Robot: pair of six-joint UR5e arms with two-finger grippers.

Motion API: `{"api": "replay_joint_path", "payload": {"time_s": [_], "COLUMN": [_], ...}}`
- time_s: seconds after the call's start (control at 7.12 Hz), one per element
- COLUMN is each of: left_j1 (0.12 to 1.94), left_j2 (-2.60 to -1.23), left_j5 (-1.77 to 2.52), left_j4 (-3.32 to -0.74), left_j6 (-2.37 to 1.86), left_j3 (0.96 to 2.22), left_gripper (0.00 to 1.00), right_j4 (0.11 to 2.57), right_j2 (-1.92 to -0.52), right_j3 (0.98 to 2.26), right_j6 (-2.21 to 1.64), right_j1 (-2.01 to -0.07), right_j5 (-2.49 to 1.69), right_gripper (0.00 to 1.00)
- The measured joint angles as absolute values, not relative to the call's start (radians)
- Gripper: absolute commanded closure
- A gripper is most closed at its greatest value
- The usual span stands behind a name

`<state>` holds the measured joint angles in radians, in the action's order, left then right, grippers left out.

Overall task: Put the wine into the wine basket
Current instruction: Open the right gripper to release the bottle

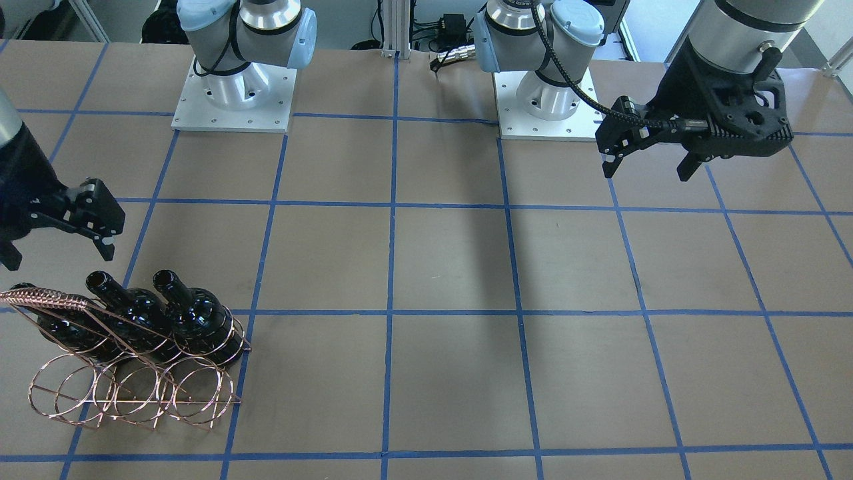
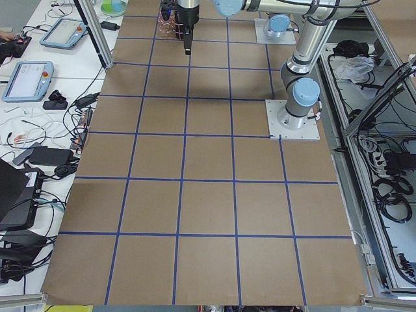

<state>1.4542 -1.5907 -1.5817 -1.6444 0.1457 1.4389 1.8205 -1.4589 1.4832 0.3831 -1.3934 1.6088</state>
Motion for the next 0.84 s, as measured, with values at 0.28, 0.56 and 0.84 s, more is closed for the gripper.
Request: {"api": "replay_joint_path", "payload": {"time_s": [0.28,0.56,0.84], "left_j1": [1.454,1.454,1.454], "left_j2": [-1.591,-1.592,-1.592], "left_j5": [-1.582,-1.582,-1.582], "left_j4": [-1.644,-1.644,-1.644], "left_j6": [0.146,0.146,0.146], "left_j3": [1.439,1.439,1.44], "left_gripper": [0.0,0.0,0.0], "right_j4": [1.718,1.659,1.644], "right_j2": [-1.548,-1.587,-1.598], "right_j3": [1.484,1.486,1.513], "right_j6": [0.311,0.161,0.06], "right_j1": [-1.409,-1.482,-1.571], "right_j5": [1.616,1.628,1.645], "right_gripper": [0.0,0.0,0.0]}}
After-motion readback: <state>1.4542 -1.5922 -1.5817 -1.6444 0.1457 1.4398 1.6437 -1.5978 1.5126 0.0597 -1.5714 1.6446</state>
